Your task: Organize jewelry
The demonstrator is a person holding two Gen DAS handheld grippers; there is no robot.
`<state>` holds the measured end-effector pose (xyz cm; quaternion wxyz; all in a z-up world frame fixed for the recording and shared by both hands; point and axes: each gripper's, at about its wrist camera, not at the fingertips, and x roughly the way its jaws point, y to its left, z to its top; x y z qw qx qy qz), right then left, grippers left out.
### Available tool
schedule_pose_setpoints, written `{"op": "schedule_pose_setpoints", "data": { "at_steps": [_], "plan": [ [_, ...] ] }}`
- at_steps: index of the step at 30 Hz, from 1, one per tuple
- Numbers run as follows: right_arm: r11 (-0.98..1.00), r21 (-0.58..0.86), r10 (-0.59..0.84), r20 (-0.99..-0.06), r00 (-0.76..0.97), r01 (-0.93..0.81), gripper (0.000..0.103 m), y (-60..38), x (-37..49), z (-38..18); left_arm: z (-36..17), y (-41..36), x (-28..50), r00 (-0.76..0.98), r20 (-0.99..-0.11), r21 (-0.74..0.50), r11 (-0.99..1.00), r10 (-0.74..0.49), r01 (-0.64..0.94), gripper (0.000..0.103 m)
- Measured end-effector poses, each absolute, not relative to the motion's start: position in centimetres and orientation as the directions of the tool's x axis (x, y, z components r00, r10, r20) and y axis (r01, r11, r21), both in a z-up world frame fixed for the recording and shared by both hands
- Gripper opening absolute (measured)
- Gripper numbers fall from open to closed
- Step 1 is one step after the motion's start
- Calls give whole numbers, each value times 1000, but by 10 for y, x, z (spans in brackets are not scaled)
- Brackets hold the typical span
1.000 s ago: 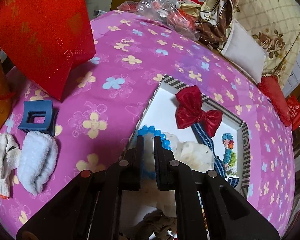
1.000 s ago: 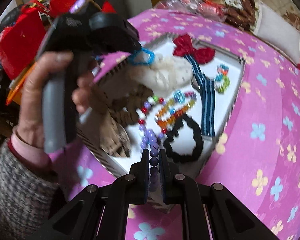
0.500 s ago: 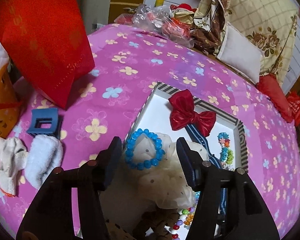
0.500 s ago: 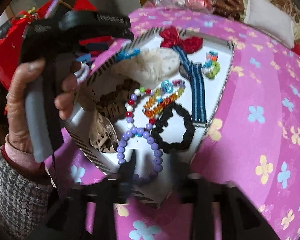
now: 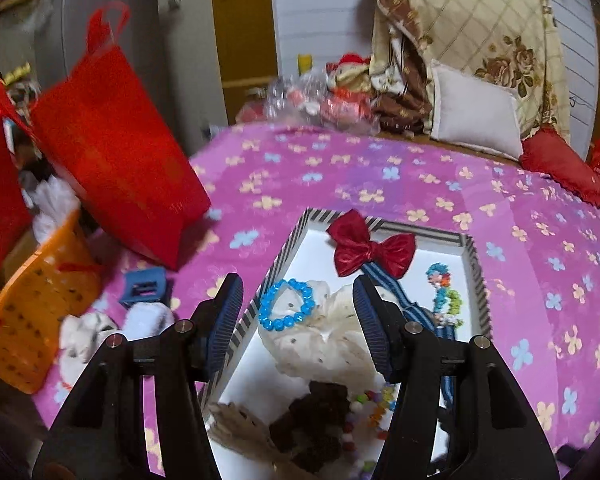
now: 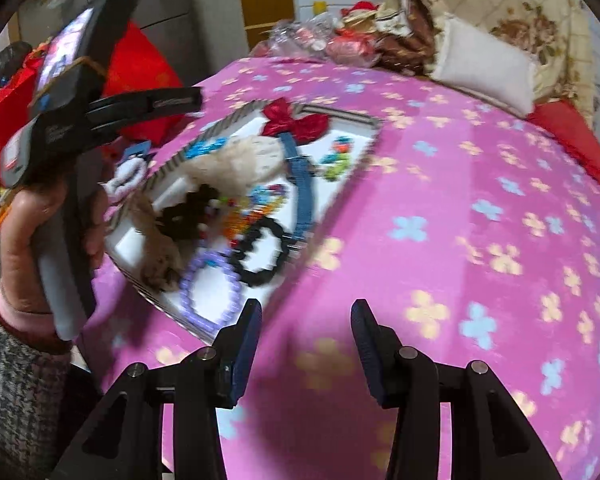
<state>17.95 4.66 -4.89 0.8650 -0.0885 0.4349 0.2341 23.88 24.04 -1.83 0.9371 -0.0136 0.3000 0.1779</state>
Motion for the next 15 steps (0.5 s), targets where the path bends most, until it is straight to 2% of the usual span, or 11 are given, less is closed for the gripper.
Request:
{"op": "schedule_pose_setpoints", "data": {
  "at_steps": [2,4,6,9,11,15],
  "plan": [
    [887,35,307,-790,531,-460,44,29,176,-45,-12,230,227,772,-544,78,936,328,-343,57],
    [902,34,291,-783,549,-430,44,9,172,-40,-4,221,214,786,-521,57,933,332,-356,62],
    [914,42,282,-780,559,-403,44,-9,170,-37,3,214,199,800,-497,37,929,337,-368,73],
    [928,63,276,-778,564,-367,45,-33,166,-35,8,200,172,798,-450,63,905,401,-420,84],
    [934,72,270,-781,563,-349,45,-44,162,-36,8,187,158,780,-442,114,890,443,-442,85],
    [939,92,277,-774,570,-331,45,-55,151,-35,5,165,132,769,-485,126,904,416,-409,85]
  ]
}}
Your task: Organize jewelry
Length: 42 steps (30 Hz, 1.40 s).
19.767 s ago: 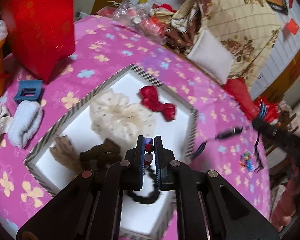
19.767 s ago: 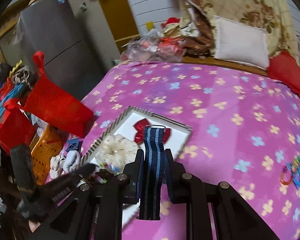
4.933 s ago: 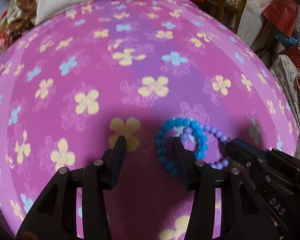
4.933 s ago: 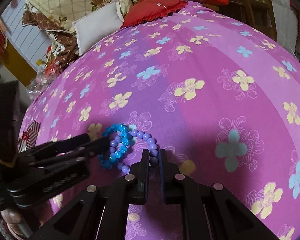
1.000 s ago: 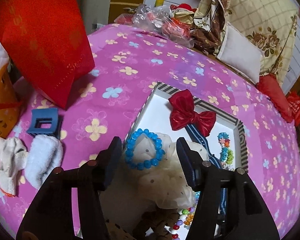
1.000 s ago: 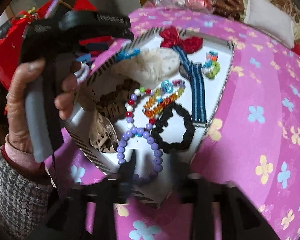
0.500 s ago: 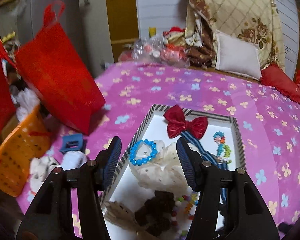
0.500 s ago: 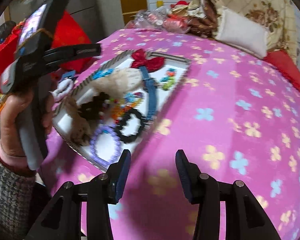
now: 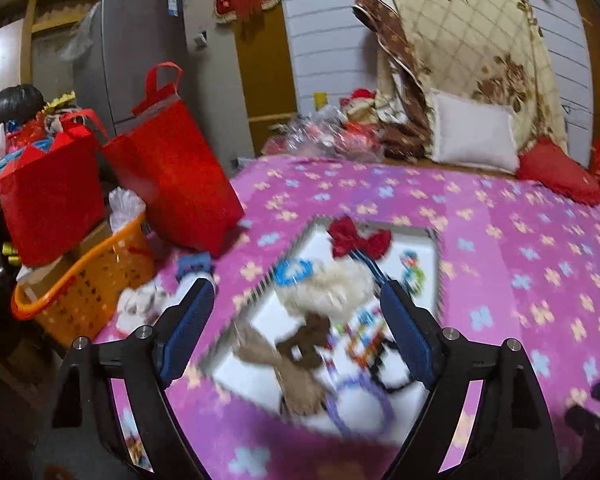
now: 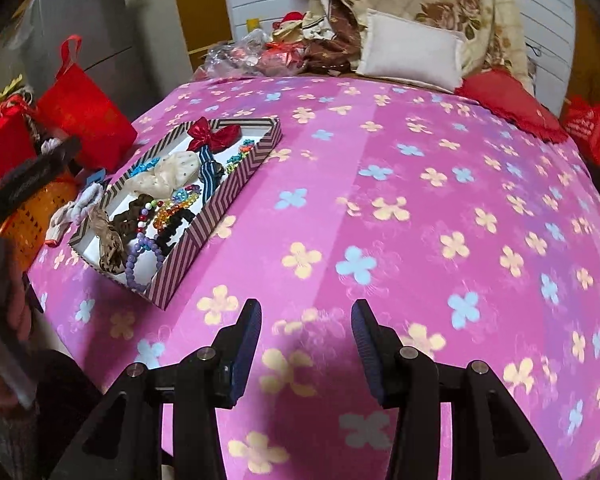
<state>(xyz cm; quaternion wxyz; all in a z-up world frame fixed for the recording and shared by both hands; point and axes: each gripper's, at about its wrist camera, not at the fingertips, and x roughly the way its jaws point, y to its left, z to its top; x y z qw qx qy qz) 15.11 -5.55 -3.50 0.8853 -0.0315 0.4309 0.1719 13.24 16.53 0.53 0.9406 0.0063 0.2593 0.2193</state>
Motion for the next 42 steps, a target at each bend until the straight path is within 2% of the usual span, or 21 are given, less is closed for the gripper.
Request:
{"op": "schedule_pose_setpoints", "data": {
  "at_steps": [11,20,42],
  "plan": [
    [953,141,279,-752,597,-268,45,-81,120,-23,21,117,71,774,-520,110,927,360,-358,85],
    [965,71,222,-730,647,-251,45,-81,100,-9,23,118,37,765,-557,72,936,325,-345,85],
    [959,-25,159,-774,612,-281,45,-50,95,-33,-9,129,36,705,-651,32,939,280,-344,85]
  ]
}}
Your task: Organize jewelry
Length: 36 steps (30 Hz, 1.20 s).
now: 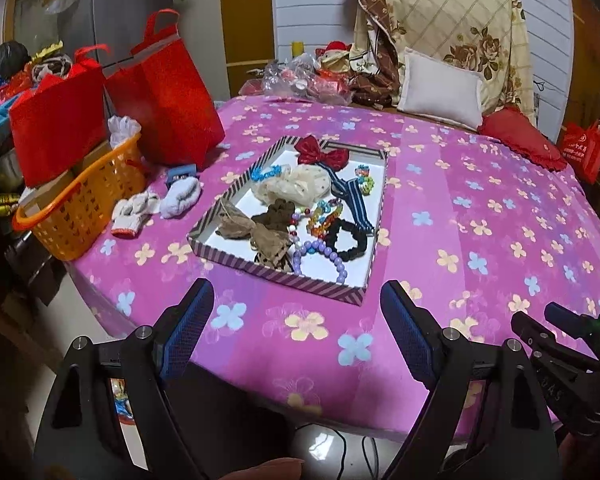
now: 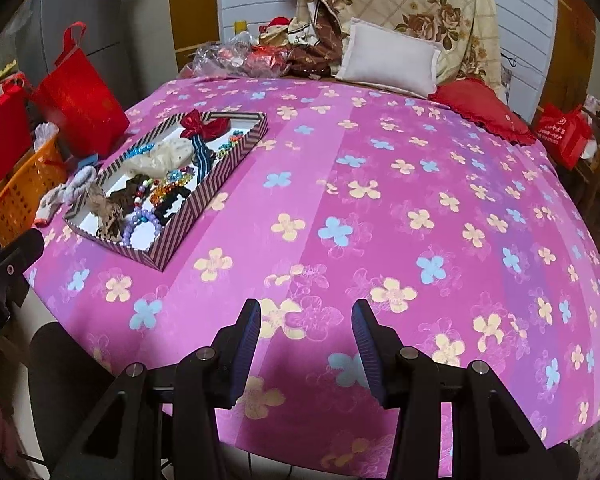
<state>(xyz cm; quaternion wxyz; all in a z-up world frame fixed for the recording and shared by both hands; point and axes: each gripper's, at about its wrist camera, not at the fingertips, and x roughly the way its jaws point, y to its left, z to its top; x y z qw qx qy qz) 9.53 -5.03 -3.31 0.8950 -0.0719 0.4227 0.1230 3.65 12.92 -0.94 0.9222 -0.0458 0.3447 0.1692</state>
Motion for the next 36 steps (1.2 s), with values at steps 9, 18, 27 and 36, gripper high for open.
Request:
{"op": "schedule_pose_setpoints", "data": {
  "at_steps": [9,18,27,36],
  "plan": [
    [955,-46,149,-779,609,-293,45,-43,93,-38,-15,134,36,697,-662,21,935,278,-353,85],
    [954,-55,142,-783,606,-294,45,-40,92,-41,-18,136,35,692,-669,11,934,274,-358,85],
    [952,-70,132,-783,608,-297,45,-39,91,-45,-24,137,37,680,-687,3,936,257,-351,85],
    [951,-79,124,-788,603,-299,45,-37,91,-49,-29,136,39,670,-698,0,937,251,-350,85]
  ]
}}
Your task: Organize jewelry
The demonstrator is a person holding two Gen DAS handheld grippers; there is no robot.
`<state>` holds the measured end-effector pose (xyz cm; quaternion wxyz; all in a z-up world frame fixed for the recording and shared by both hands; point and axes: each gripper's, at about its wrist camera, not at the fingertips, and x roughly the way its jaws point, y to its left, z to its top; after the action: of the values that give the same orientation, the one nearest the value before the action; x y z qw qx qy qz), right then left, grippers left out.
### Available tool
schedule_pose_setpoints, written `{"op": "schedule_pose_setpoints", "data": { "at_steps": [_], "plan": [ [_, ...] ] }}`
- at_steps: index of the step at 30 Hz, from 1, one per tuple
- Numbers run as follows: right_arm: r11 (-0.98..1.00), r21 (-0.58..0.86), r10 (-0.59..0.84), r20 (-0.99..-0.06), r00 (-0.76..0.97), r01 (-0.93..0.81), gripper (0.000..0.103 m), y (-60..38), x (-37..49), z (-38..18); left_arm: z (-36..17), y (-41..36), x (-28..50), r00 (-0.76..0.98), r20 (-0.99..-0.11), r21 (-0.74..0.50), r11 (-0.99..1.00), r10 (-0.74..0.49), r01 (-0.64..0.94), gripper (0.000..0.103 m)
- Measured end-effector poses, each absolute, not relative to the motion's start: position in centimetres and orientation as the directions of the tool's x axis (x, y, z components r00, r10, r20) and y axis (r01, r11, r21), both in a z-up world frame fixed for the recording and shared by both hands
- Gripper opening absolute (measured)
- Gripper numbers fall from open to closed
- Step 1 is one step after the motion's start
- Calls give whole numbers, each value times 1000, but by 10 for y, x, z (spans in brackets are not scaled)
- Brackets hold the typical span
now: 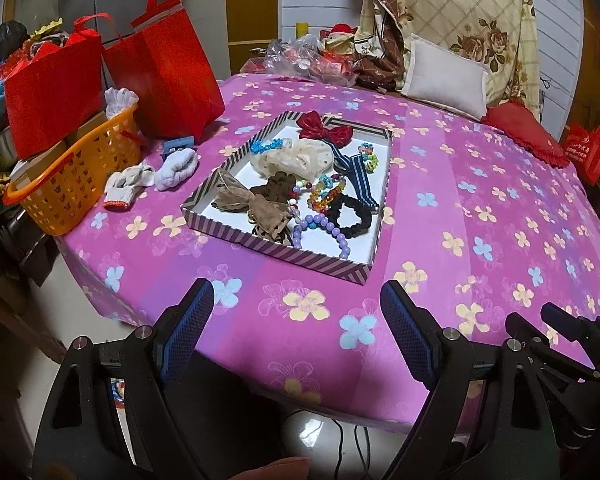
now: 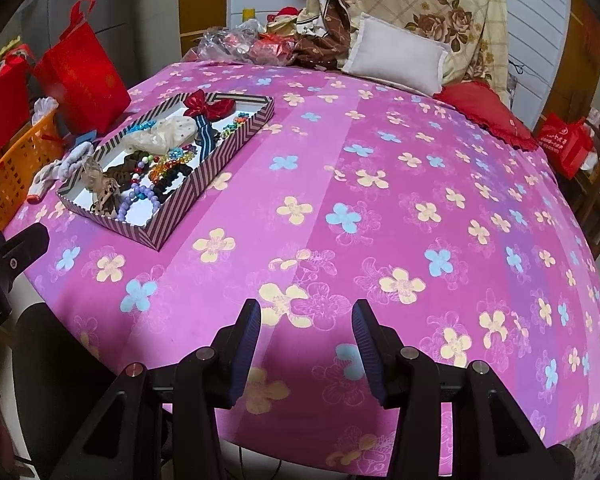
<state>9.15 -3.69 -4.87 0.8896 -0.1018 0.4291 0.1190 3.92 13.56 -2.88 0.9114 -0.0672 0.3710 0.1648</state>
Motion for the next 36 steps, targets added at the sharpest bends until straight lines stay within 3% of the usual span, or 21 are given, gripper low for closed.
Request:
{"op": "schedule_pose_setpoints", "data": {
  "at_steps": [36],
  "plan": [
    [950,-85,110,-809,577,-302,46,-33,95,-63,-41,135,43,644,-724,6,935,249,-355,85]
  ]
}}
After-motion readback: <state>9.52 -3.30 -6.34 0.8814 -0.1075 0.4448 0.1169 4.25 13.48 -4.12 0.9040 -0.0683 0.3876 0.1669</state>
